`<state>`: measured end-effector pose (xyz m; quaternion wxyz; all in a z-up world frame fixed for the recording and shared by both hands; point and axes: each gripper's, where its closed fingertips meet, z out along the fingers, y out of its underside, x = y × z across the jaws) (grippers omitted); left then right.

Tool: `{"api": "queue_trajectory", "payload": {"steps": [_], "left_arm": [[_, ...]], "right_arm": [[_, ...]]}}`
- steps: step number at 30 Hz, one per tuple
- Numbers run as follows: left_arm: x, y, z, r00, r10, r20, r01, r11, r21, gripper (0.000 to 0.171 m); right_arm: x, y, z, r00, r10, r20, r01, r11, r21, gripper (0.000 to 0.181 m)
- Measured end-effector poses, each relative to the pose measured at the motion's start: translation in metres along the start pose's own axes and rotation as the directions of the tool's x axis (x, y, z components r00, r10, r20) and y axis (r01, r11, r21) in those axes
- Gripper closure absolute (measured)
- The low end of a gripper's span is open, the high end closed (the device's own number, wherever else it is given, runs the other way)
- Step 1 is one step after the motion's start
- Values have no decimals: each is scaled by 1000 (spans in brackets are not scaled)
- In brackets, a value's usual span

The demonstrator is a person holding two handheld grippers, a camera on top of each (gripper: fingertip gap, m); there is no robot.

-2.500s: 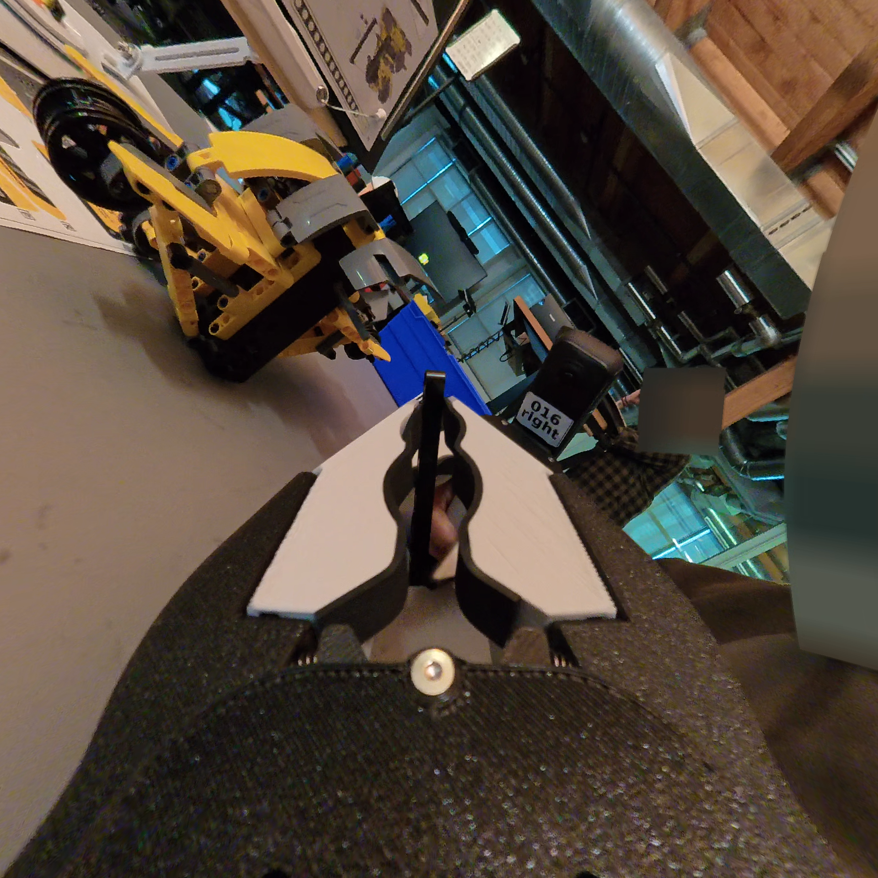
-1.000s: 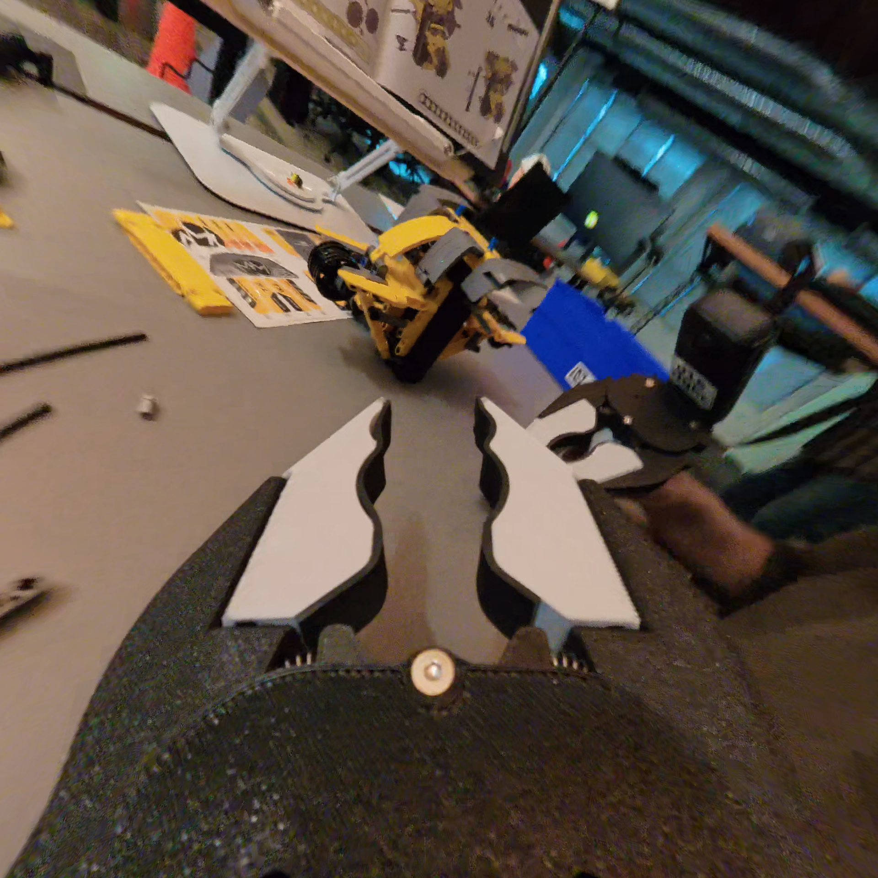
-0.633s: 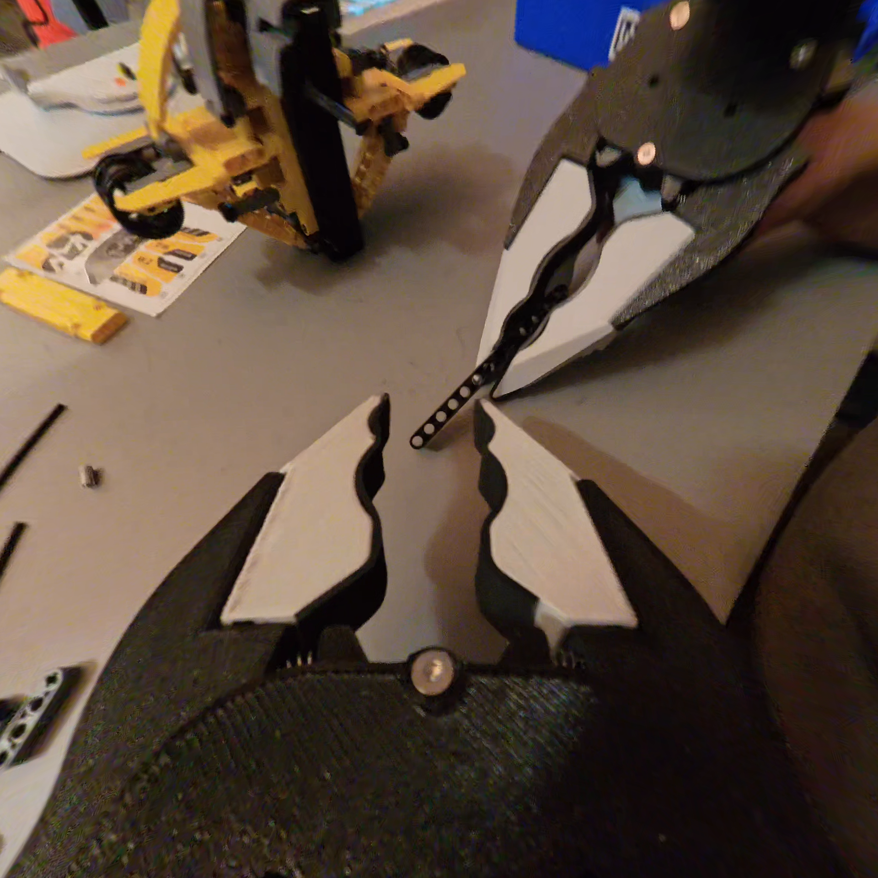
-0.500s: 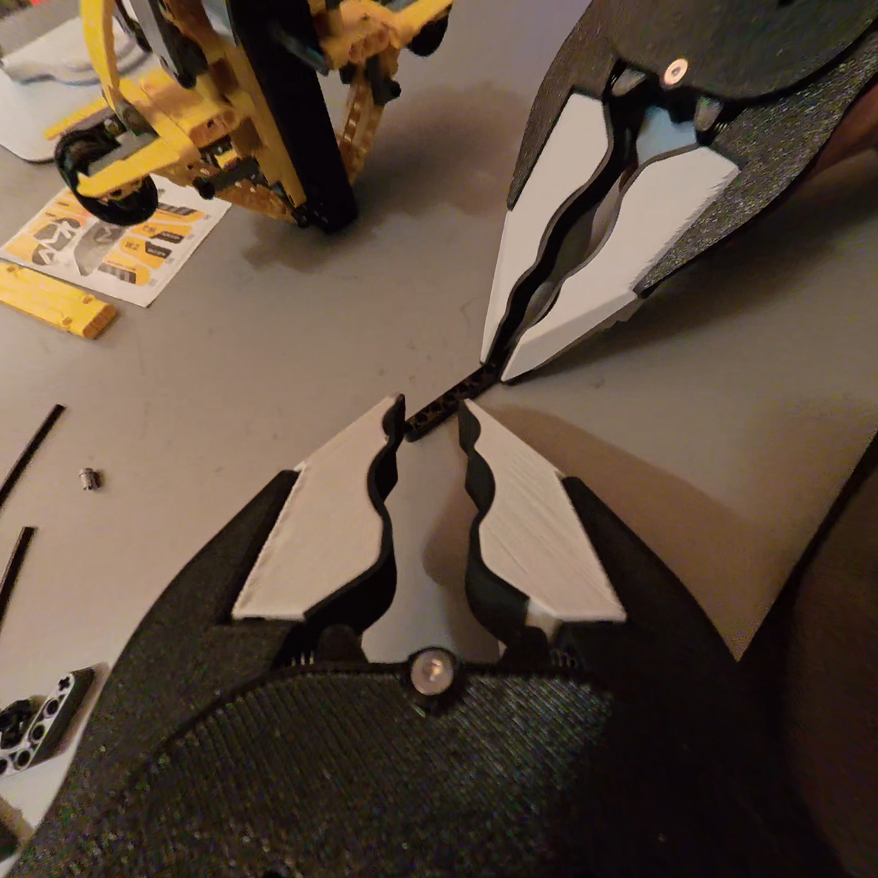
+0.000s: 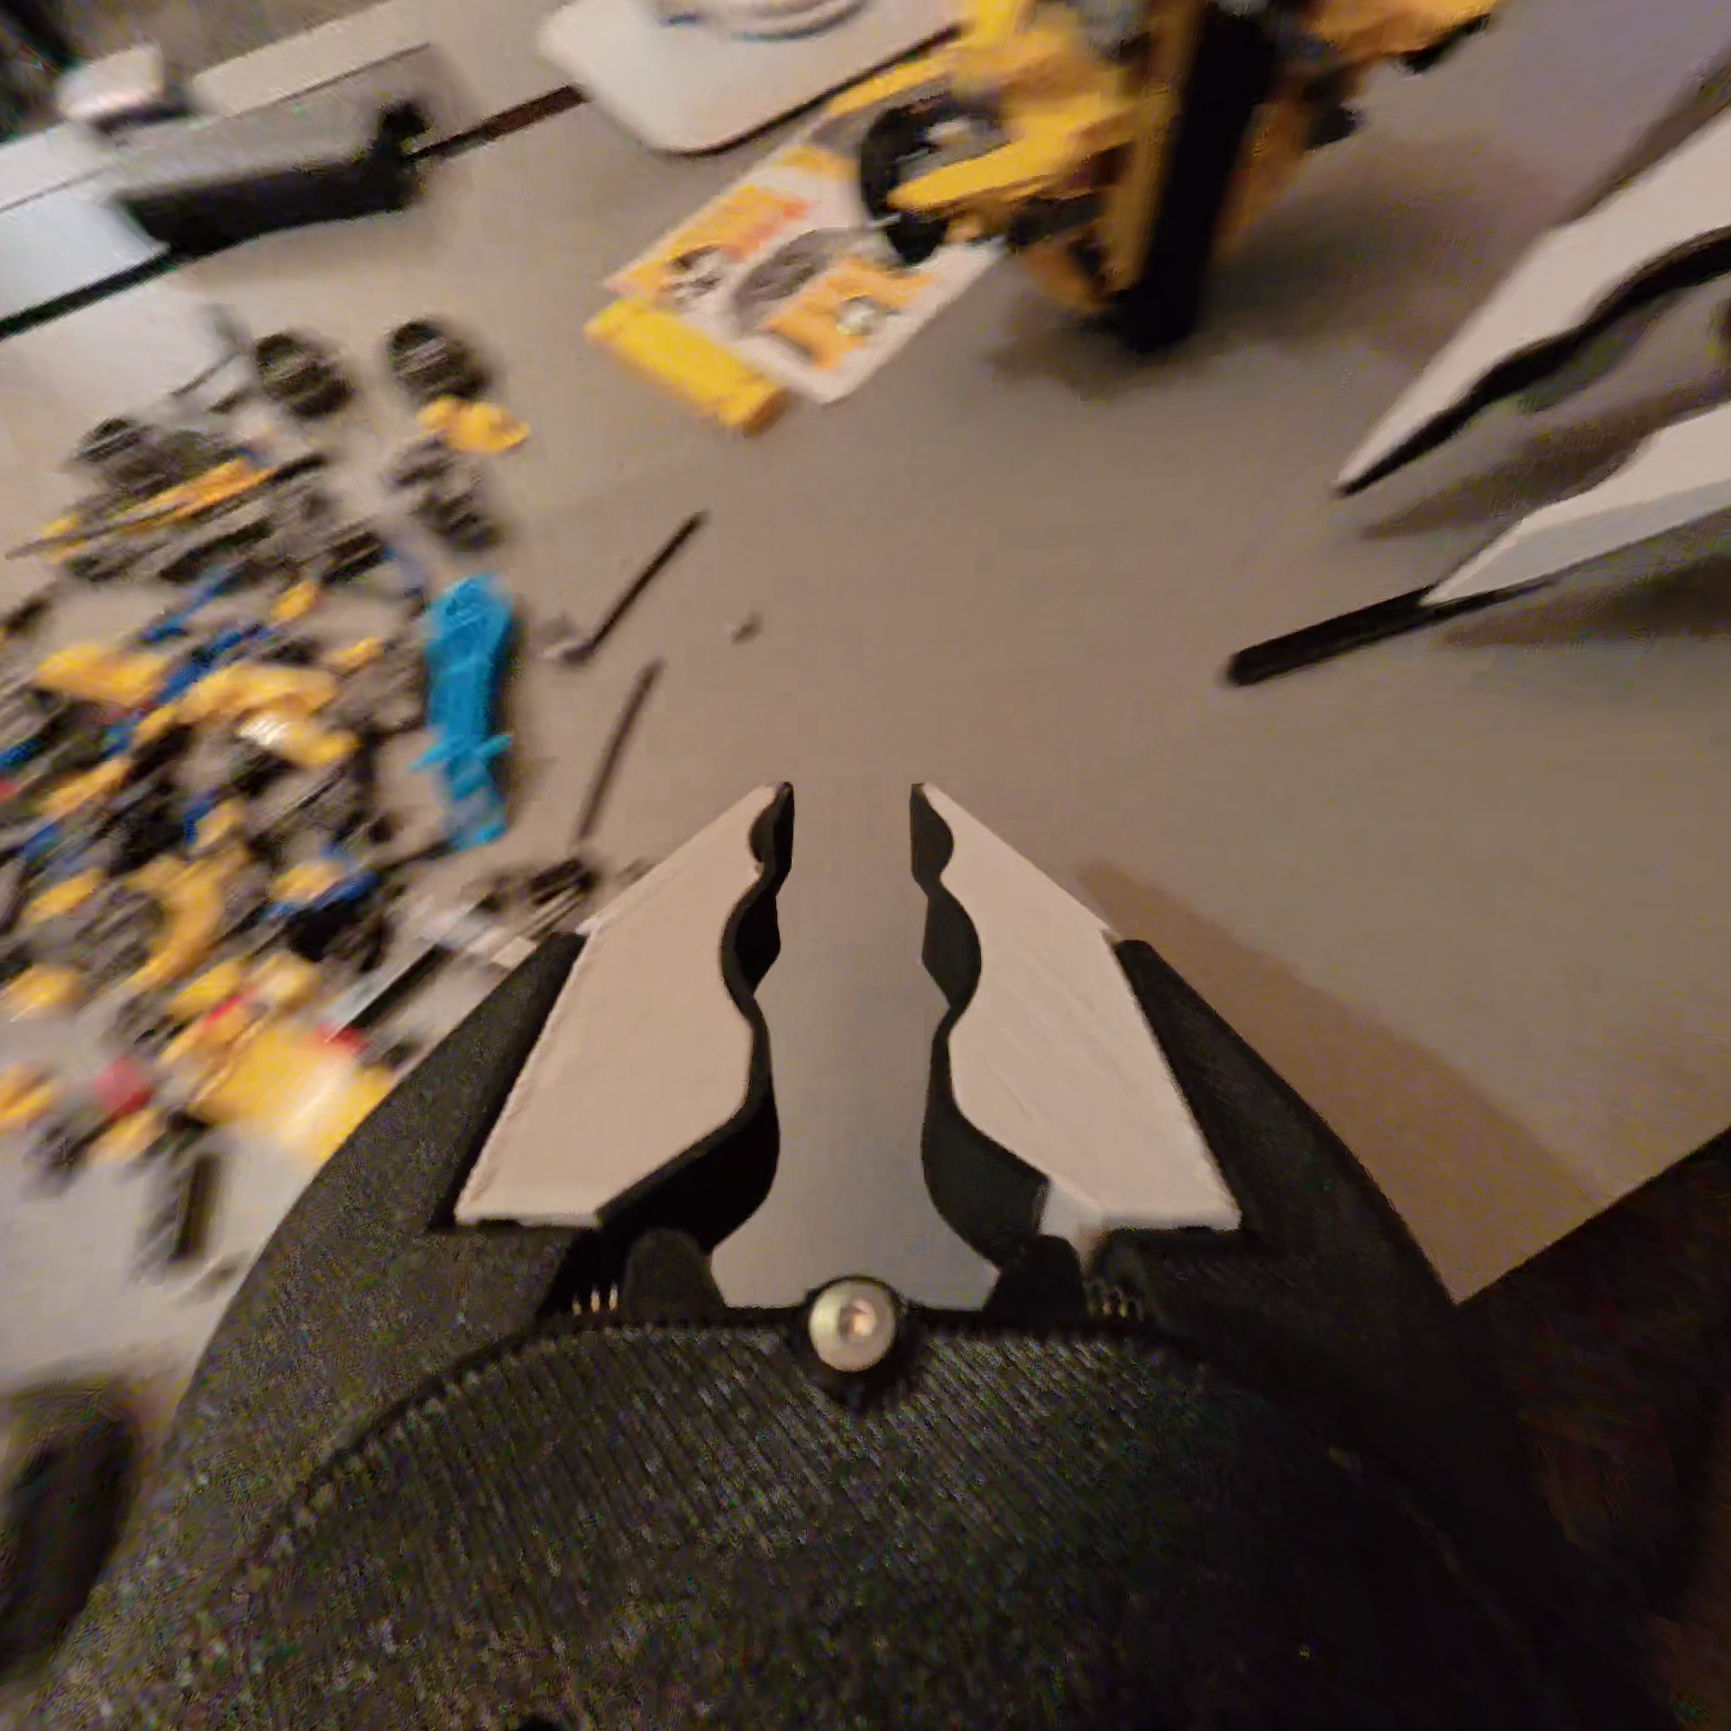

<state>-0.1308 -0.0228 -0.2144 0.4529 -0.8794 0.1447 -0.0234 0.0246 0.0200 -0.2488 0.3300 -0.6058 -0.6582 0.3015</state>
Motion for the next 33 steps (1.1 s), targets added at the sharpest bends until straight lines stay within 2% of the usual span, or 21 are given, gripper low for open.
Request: {"api": "queue_trajectory", "payload": {"steps": [3, 6, 8, 11, 15, 18, 20, 23, 29, 33], "left_arm": [[-52, 35, -41, 990, -62, 124, 73, 994, -83, 153], [-68, 75, -61, 981, -106, 162, 132, 979, -158, 153], [-67, 89, -63, 979, -127, 158, 153, 974, -168, 151], [-82, 98, -66, 971, -63, 231, 107, 978, -181, 153], [-71, 103, -49, 975, -157, 160, 185, 967, -177, 146], [-74, 104, -39, 971, -140, 196, 175, 969, -174, 152], [-71, 98, -35, 972, -145, 185, 175, 972, -159, 167], [-78, 86, -32, 970, -122, 210, 152, 979, -135, 167], [-109, 41, -21, 967, -94, 238, 109, 993, -49, 167], [-132, 32, 6, 973, -77, 219, 98, 991, -87, 167]], "right_arm": [[-1, -3, 0, 1000, -1, 2, 1, 1000, 16, 144], [-3, -1, 1, 1000, -14, 0, 14, 1000, 3, 144], [-3, -1, 2, 1000, -21, 0, 21, 1000, 0, 143], [-1, -2, 2, 1000, -13, -7, 13, 1000, 5, 144], [0, -2, 2, 1000, 0, -8, 0, 1000, 7, 143], [1, -2, 2, 1000, 1, -10, -1, 1000, 8, 143], [0, -2, 2, 1000, -2, -11, 2, 1000, 7, 143], [0, -2, 2, 1000, -8, -11, 8, 1000, 5, 143], [-2, 0, 3, 1000, -24, -10, 24, 1000, -5, 143], [-1, -1, 2, 1000, -6, -7, 6, 1000, 1, 143]]}}
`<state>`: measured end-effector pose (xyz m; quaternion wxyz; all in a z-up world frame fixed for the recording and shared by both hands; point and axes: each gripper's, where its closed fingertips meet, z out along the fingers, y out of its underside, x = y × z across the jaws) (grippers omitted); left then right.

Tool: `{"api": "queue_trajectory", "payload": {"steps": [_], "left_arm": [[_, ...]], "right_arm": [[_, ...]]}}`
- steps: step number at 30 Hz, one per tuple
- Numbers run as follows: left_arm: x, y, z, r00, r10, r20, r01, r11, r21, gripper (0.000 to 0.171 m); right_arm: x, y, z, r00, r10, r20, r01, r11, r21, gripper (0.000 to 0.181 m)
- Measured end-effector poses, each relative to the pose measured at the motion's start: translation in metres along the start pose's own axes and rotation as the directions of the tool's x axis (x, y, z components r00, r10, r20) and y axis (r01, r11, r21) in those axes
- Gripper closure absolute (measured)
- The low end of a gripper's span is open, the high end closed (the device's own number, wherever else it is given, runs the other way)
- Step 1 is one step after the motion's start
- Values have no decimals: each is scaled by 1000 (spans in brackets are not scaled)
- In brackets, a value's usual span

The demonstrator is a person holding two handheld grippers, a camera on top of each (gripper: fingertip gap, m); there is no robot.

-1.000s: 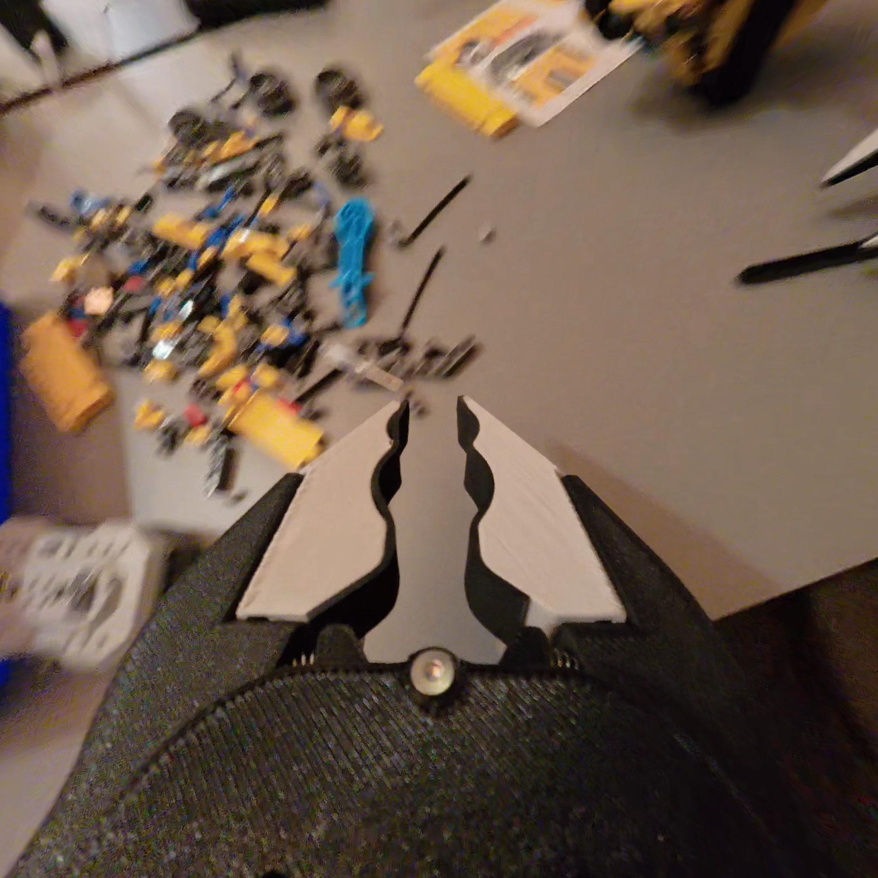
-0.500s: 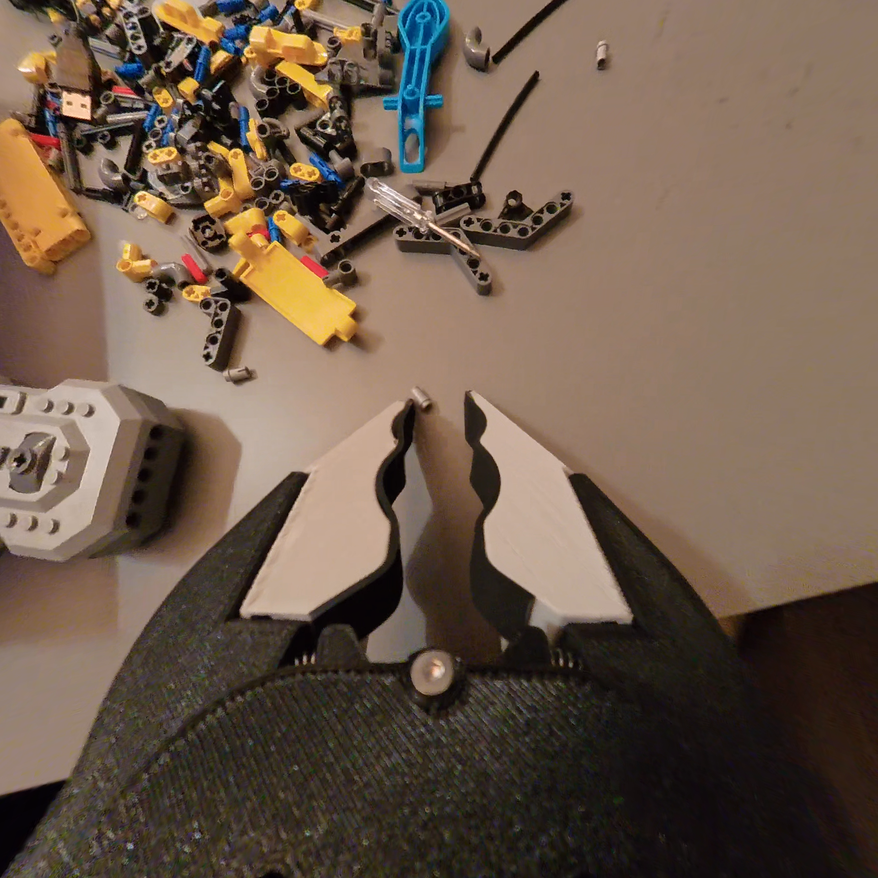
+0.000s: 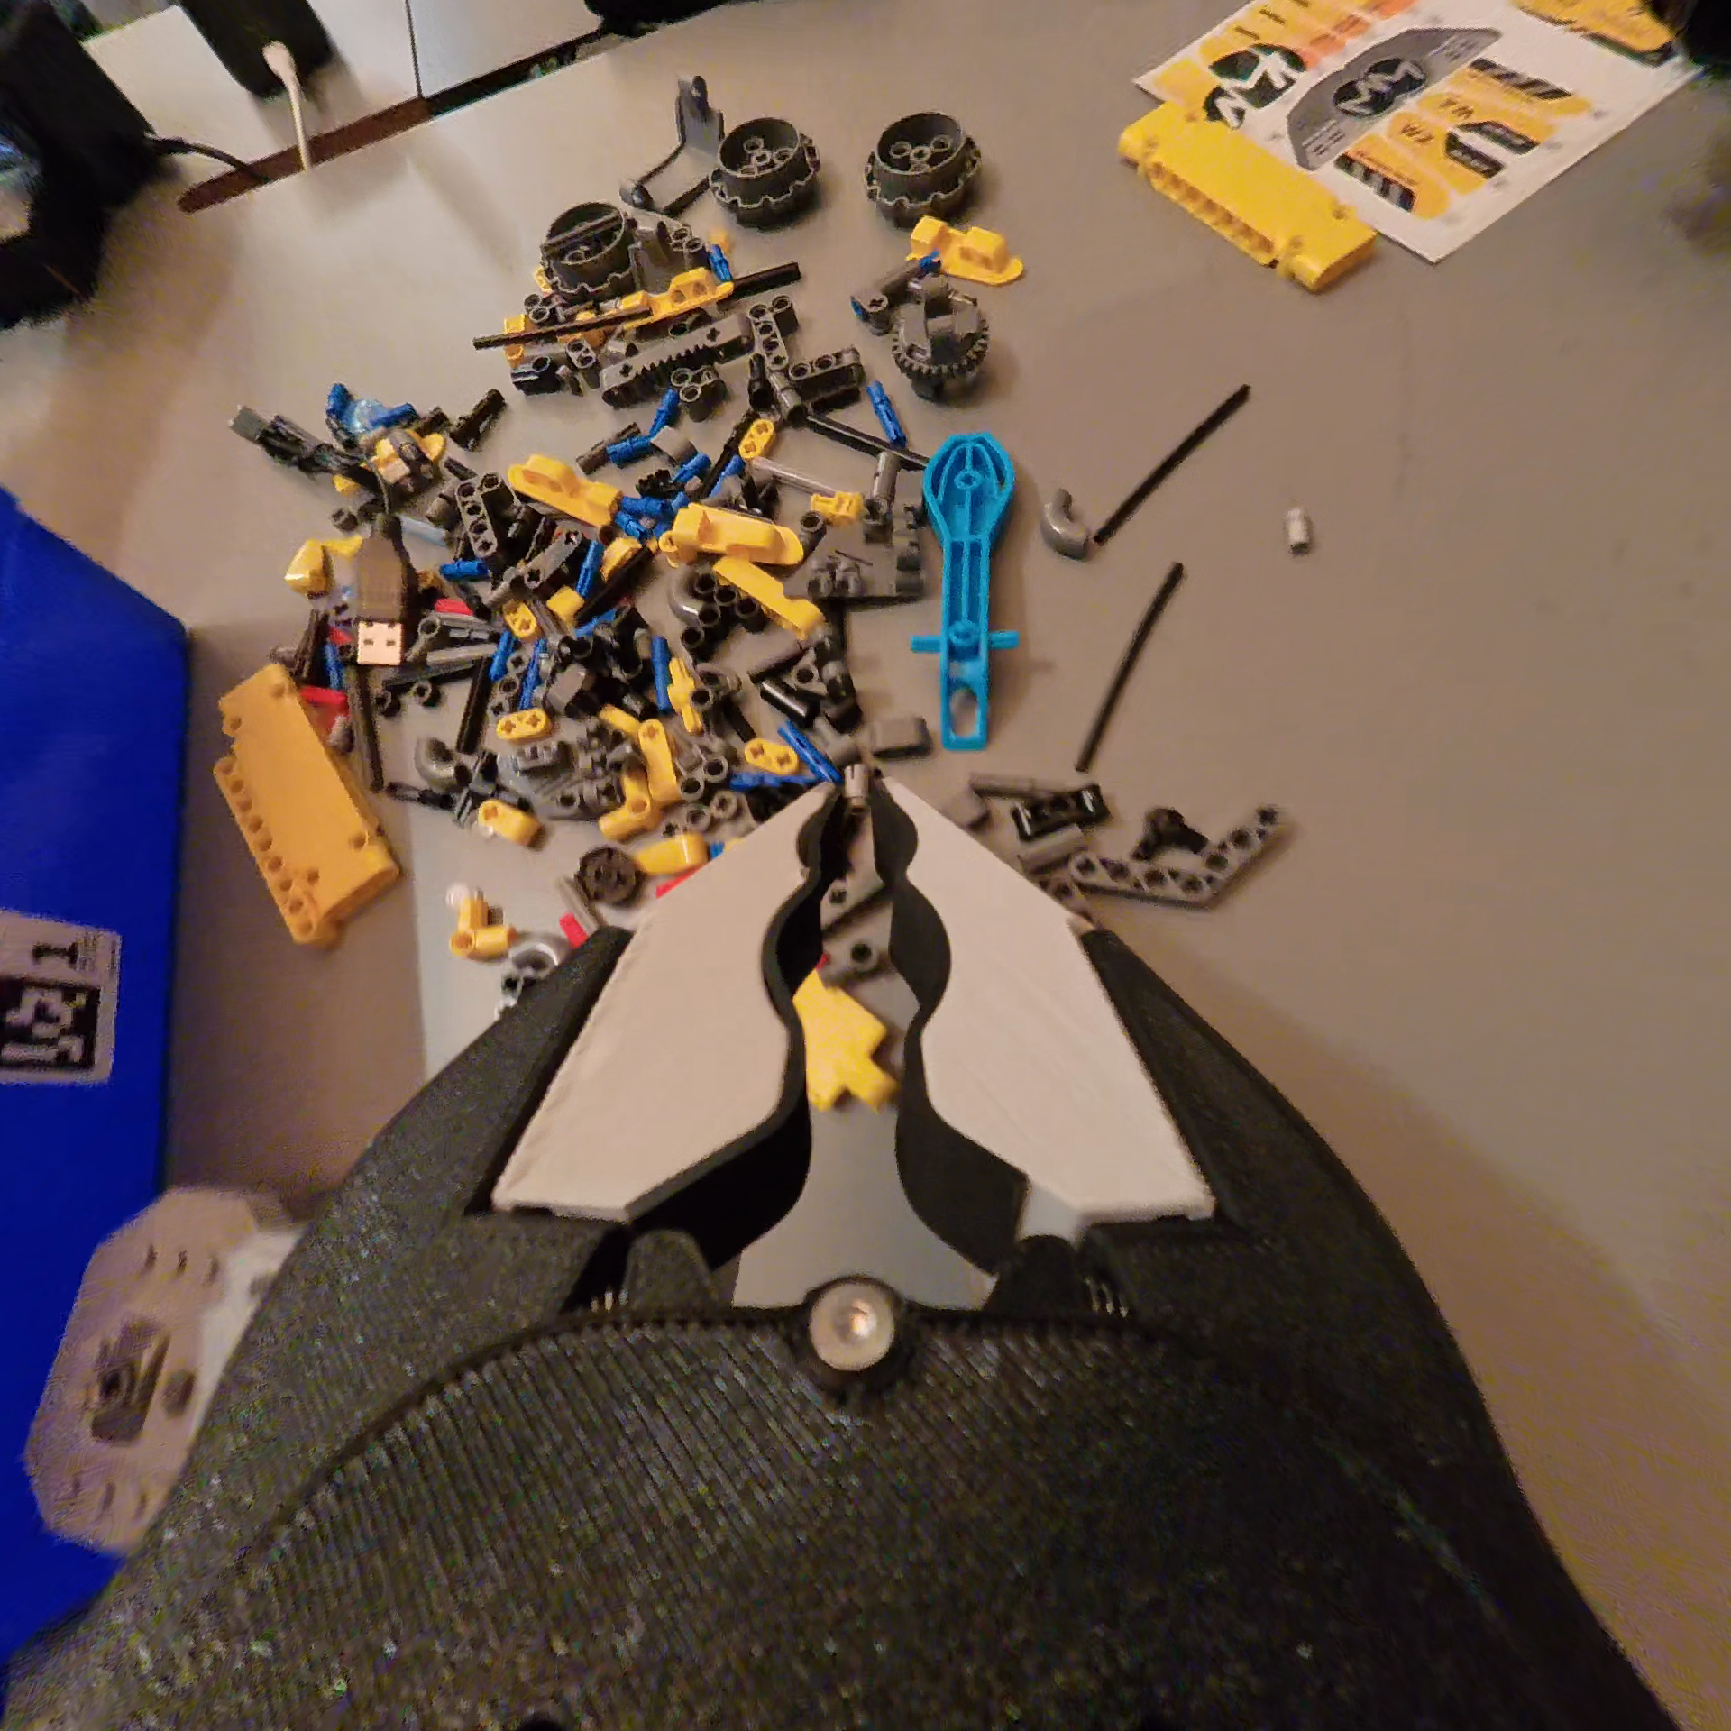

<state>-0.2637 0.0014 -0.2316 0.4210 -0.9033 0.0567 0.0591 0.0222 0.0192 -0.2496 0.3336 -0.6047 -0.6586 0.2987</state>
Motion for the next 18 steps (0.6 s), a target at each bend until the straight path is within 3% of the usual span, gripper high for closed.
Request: {"api": "queue_trajectory", "payload": {"steps": [6, 8, 12, 18], "left_arm": [[-11, -19, 27, 995, -80, -66, 82, 997, 16, 167], [-19, -20, 29, 990, -129, -64, 130, 991, 18, 156], [-41, -19, 17, 982, -190, -13, 190, 980, 53, 148], [-59, 2, -3, 976, -215, 41, 213, 976, 41, 157]], "right_arm": [[2, -1, -2, 999, 30, 12, -30, 999, 15, 143], [2, -2, -2, 999, 31, 14, -31, 999, 16, 143], [2, -2, -2, 999, 33, 17, -34, 999, 18, 144], [2, -2, -2, 999, 46, 26, -47, 999, 20, 143]]}}
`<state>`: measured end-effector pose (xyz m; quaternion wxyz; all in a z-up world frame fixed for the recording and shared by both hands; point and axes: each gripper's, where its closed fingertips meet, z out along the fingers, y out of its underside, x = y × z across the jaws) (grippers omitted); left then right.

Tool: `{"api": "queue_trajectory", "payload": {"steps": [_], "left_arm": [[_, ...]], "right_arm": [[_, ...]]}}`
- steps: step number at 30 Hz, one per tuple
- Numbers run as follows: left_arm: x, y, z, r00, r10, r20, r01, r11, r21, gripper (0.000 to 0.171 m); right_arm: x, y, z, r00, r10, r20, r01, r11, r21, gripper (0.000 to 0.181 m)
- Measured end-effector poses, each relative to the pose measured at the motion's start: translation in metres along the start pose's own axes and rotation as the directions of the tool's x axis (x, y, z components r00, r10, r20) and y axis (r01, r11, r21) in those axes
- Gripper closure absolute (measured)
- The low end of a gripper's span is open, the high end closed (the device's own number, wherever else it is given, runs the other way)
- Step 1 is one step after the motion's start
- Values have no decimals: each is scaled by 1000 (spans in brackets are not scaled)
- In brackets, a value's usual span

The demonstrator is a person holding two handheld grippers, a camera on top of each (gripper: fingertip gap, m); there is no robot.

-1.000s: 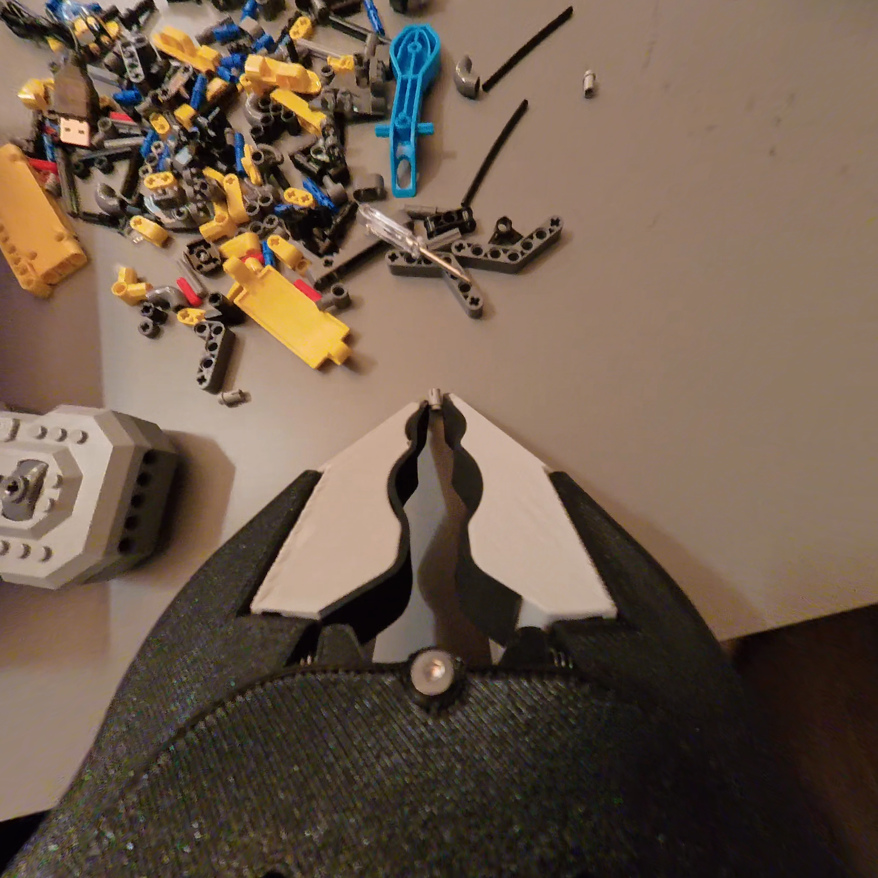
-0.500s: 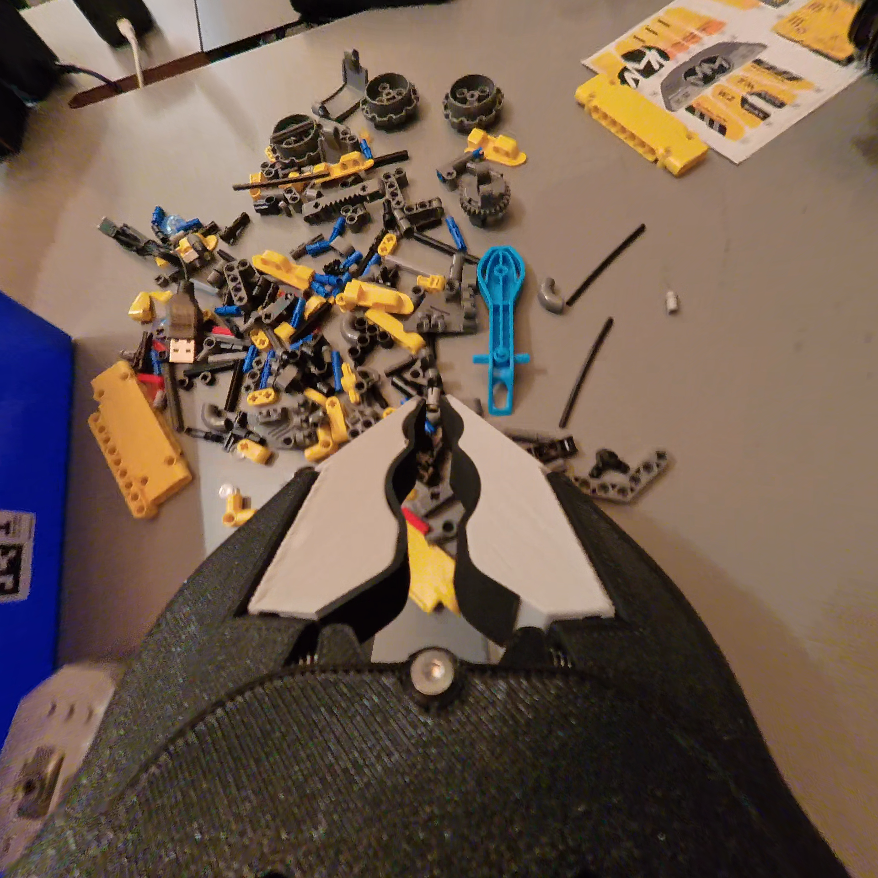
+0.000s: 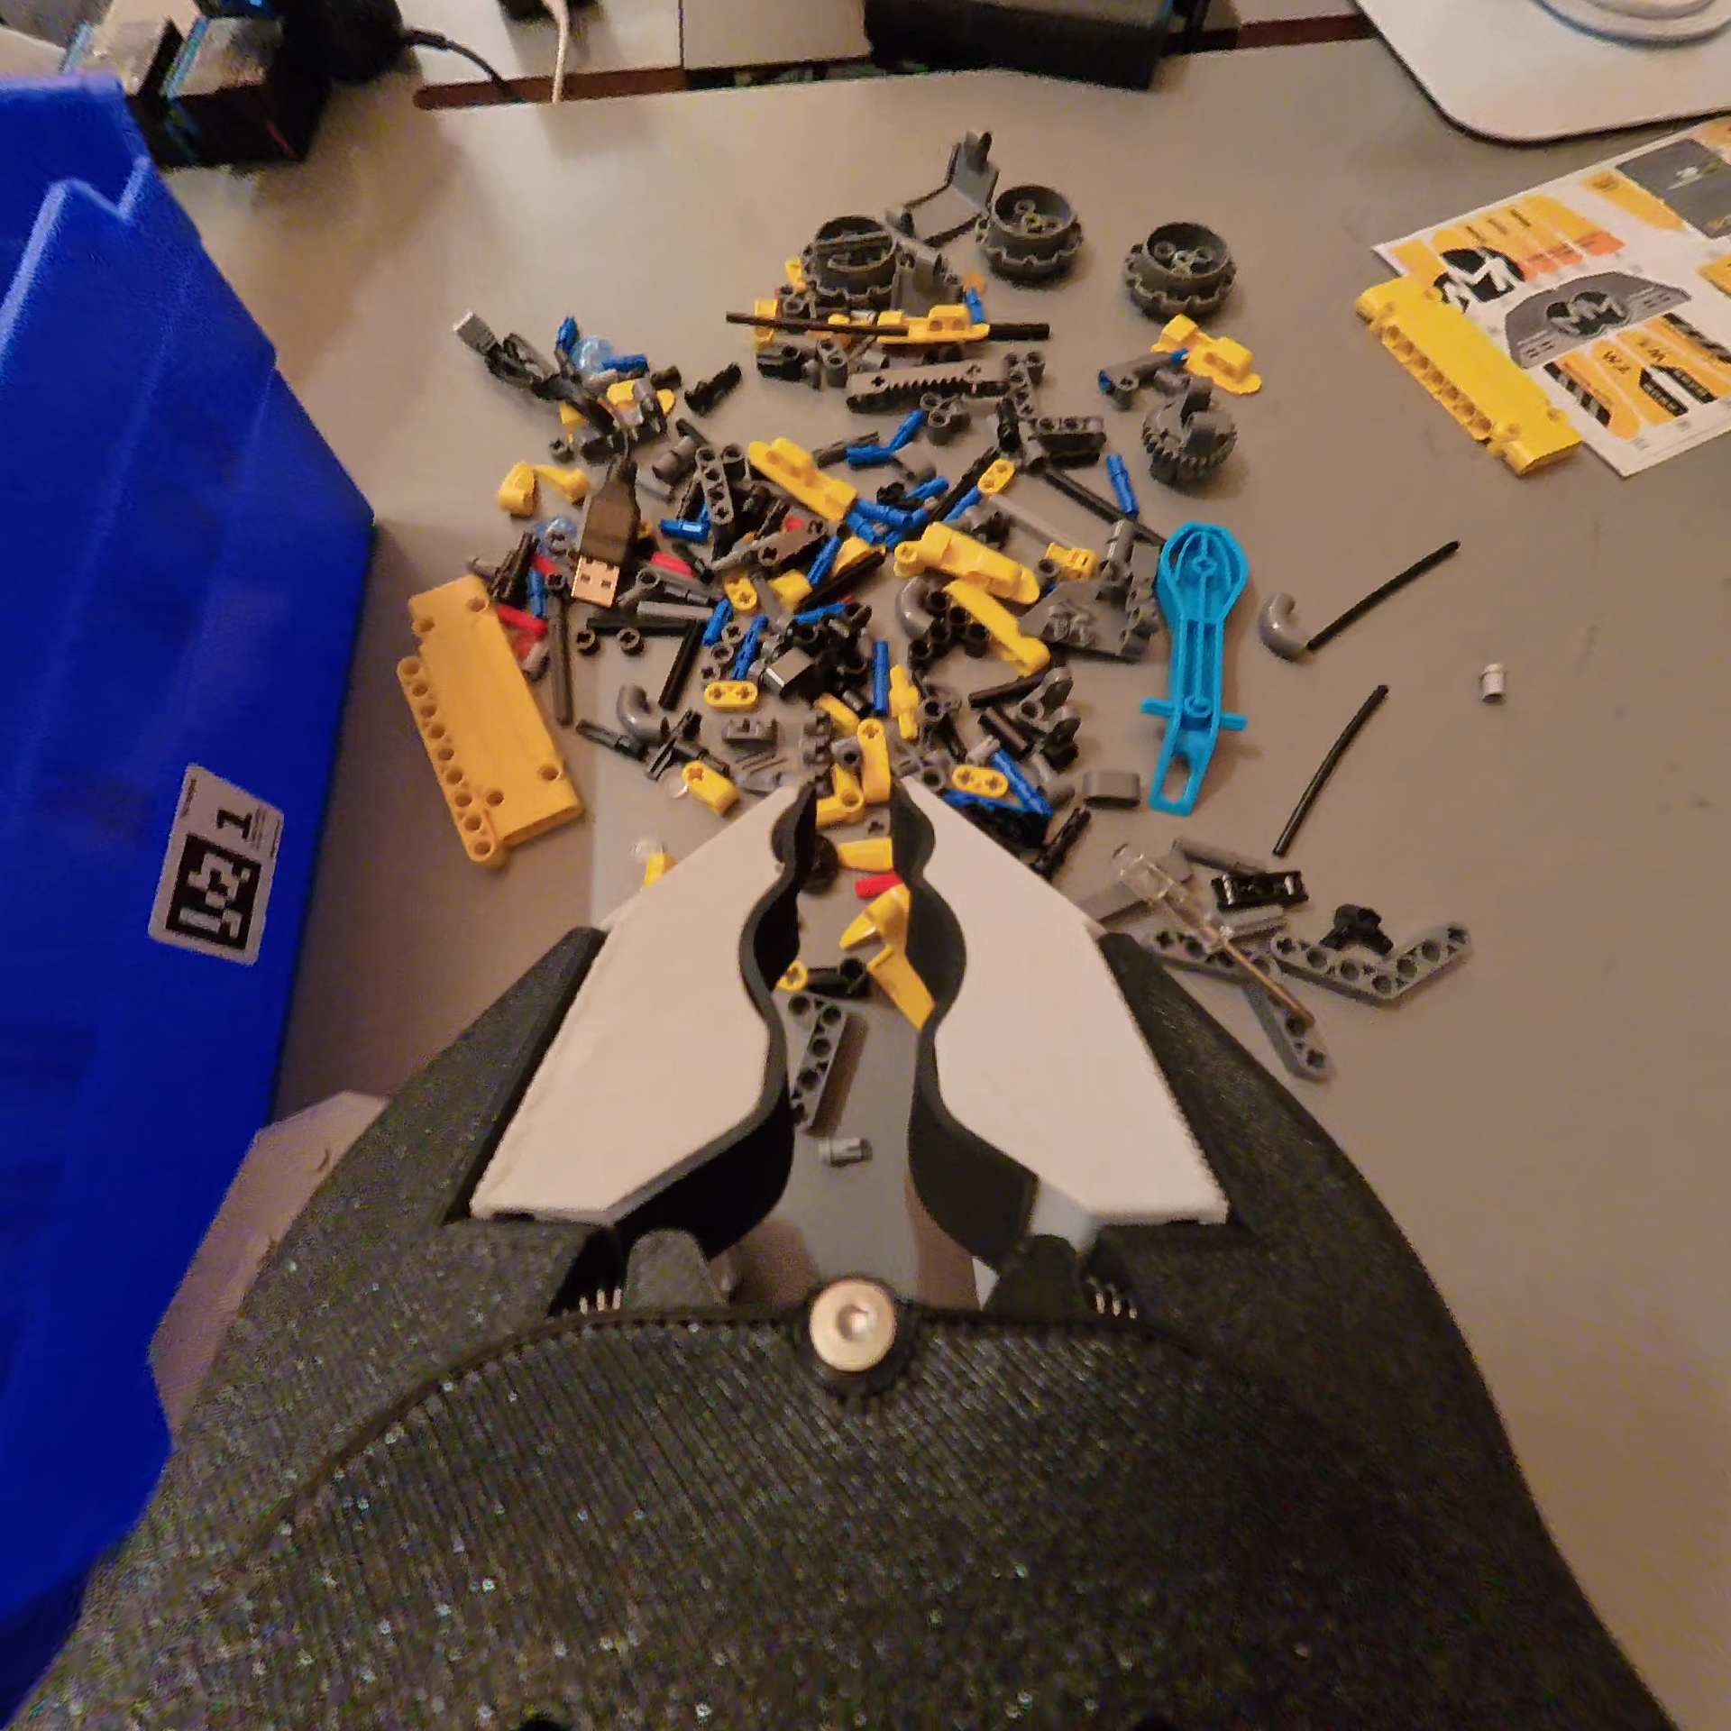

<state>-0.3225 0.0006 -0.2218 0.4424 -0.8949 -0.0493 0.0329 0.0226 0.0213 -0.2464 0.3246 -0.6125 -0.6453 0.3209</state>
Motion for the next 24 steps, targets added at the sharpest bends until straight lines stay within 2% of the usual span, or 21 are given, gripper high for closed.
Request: {"api": "queue_trajectory", "payload": {"steps": [5, 7, 14, 24], "left_arm": [[-9, 9, -8, 999, 0, 38, 0, 1000, -10, 162], [-7, 10, -10, 1000, -10, 22, 10, 1000, -2, 171], [-11, 9, -14, 998, -1, 59, 1, 1000, 1, 171], [-22, 14, -18, 994, -56, 95, 56, 998, -2, 171]], "right_arm": [[2, 0, 0, 1000, 18, 3, -18, 1000, 1, 143], [2, 0, 0, 1000, 24, 5, -24, 1000, 4, 143], [1, 0, 0, 1000, 8, -1, -8, 1000, 1, 143], [1, 0, 0, 1000, 6, -4, -6, 1000, 1, 144]]}}
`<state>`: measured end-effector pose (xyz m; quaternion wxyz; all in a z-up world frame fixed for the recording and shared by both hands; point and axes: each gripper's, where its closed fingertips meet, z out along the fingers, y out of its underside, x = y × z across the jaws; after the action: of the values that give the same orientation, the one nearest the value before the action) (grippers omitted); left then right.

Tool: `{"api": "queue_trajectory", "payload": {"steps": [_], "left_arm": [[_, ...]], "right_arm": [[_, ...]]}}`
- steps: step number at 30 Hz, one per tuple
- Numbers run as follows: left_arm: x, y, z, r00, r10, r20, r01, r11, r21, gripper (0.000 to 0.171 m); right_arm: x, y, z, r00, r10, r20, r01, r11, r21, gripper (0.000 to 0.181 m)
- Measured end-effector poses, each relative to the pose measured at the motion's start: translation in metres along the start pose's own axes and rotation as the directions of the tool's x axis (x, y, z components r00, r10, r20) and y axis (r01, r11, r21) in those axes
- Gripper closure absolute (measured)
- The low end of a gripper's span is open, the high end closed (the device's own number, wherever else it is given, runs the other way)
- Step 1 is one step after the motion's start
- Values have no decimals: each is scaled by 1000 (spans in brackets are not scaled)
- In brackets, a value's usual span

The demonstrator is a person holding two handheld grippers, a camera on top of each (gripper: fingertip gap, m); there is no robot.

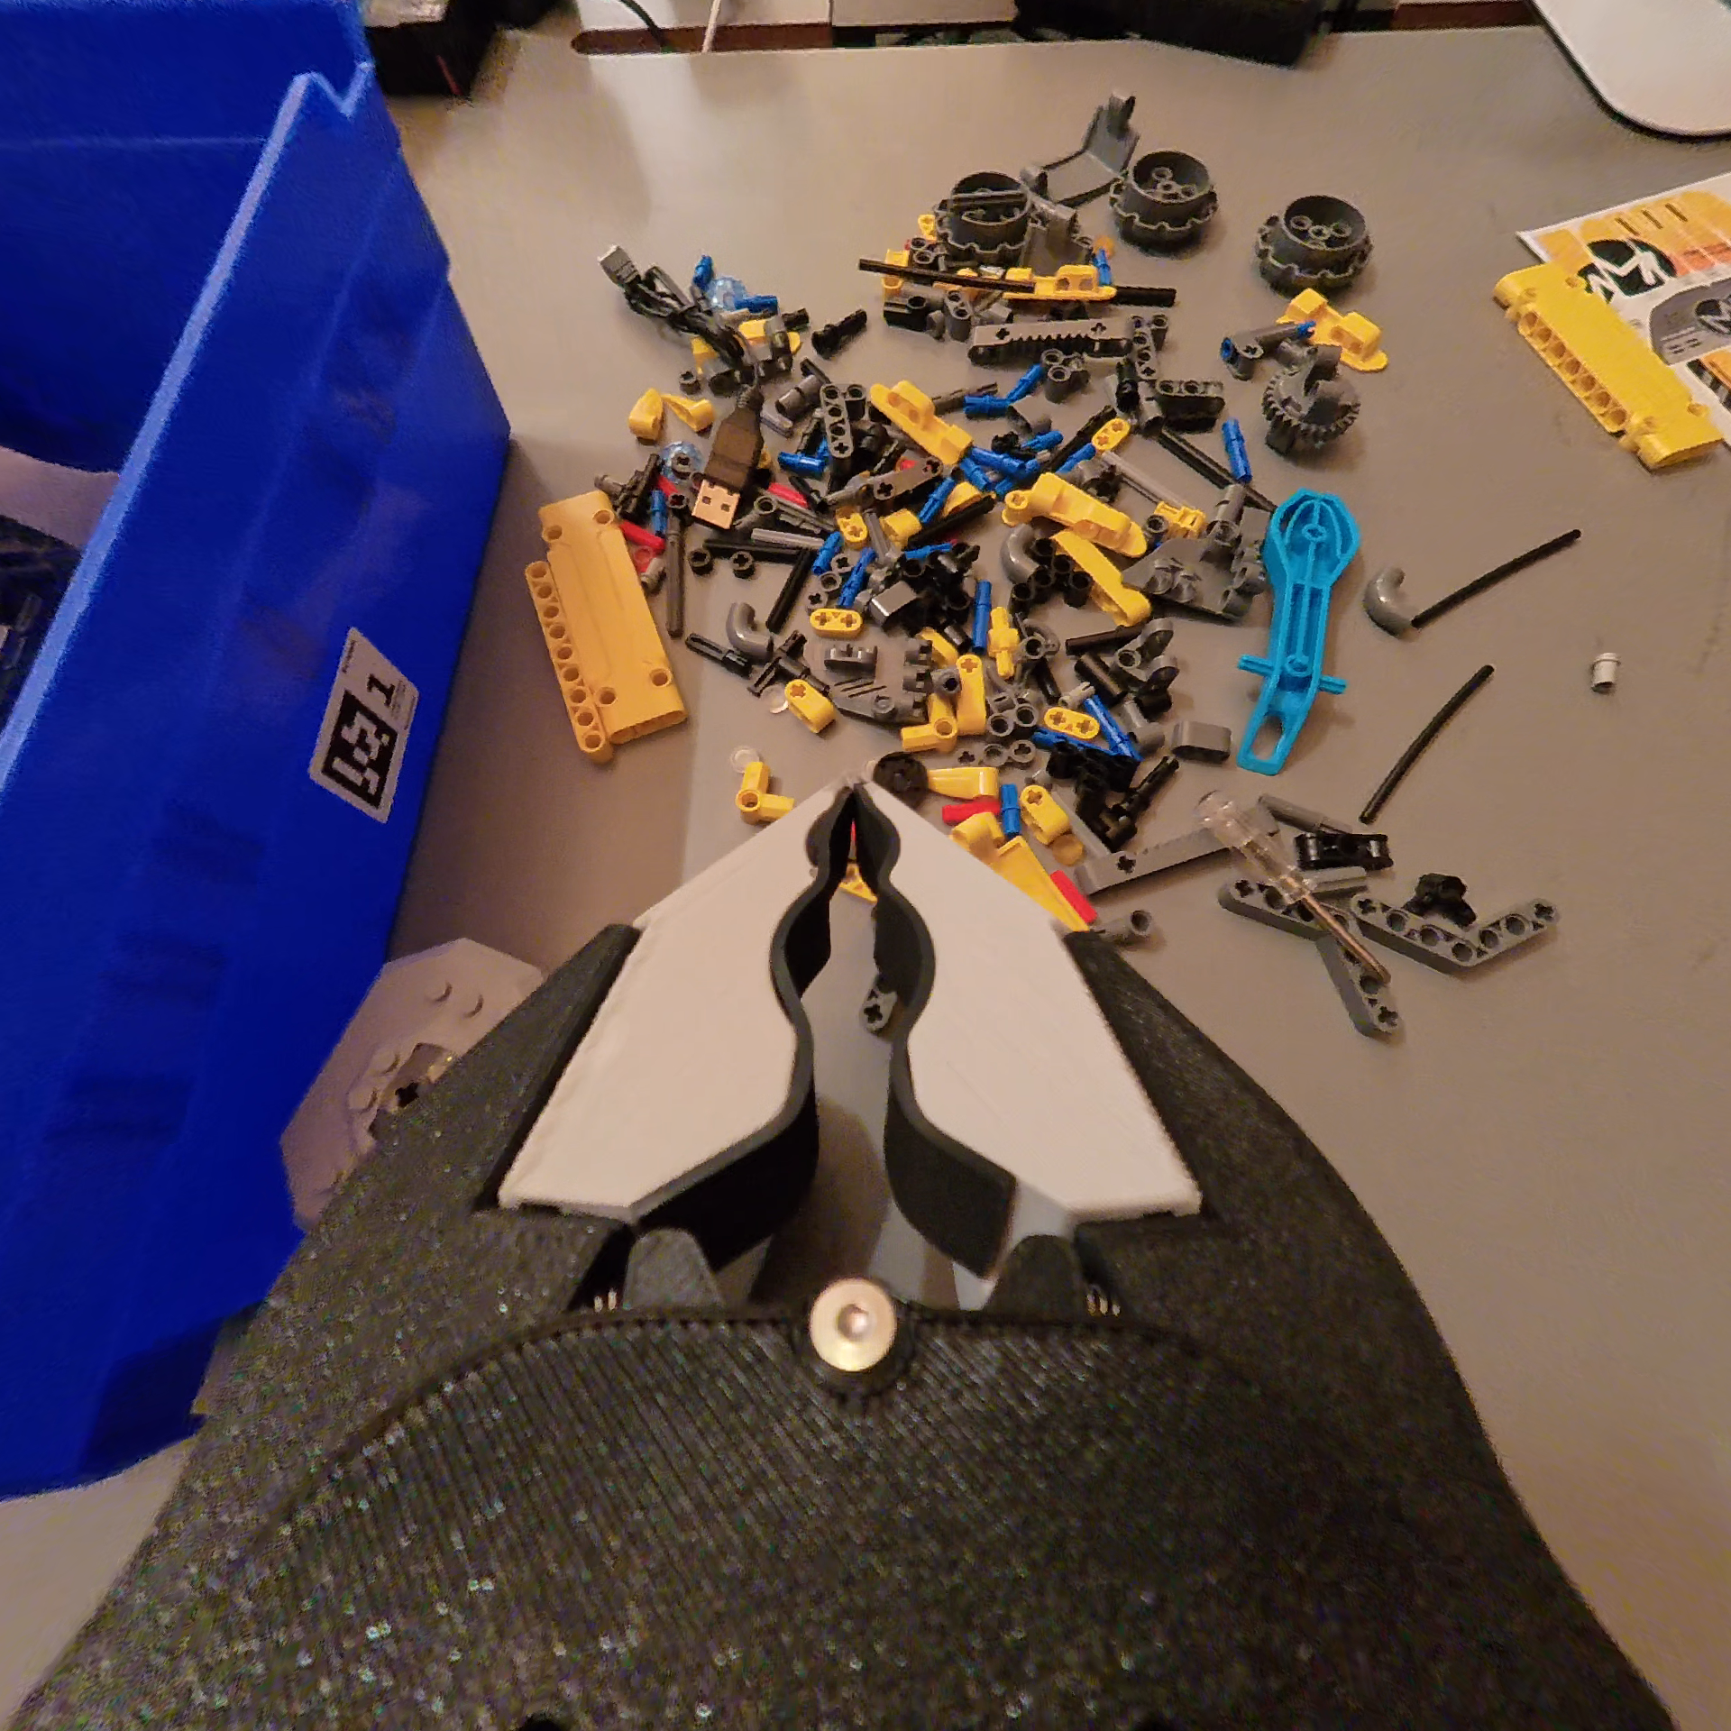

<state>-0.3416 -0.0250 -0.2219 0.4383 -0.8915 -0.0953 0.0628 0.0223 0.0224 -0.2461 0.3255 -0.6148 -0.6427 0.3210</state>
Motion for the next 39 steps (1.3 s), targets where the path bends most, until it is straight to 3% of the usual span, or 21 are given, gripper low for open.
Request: {"api": "queue_trajectory", "payload": {"steps": [10, 14, 20, 24, 29, 39], "left_arm": [[-1, 12, -5, 1000, -17, 2, 17, 1000, -9, 171], [4, 17, -12, 1000, -4, -20, 4, 1000, -1, 148], [-17, 24, -29, 999, -9, 51, 10, 1000, -3, 135], [-30, 41, -37, 996, -2, 86, 4, 1000, -26, 98], [-45, 60, -47, 987, 15, 161, -13, 1000, -16, 107], [-45, 51, -34, 986, 59, 156, -58, 998, -11, 105]], "right_arm": [[1, 0, 0, 1000, 8, 1, -8, 1000, -1, 143], [1, 0, 0, 1000, 8, 1, -8, 1000, -1, 143], [1, 1, 0, 1000, 2, -2, -2, 1000, -5, 143], [1, 1, 0, 1000, -1, -4, 1, 1000, -5, 143], [0, 1, 1, 1000, -10, -6, 10, 1000, -9, 144], [0, 1, 2, 1000, -18, -16, 17, 1000, -14, 143]]}}
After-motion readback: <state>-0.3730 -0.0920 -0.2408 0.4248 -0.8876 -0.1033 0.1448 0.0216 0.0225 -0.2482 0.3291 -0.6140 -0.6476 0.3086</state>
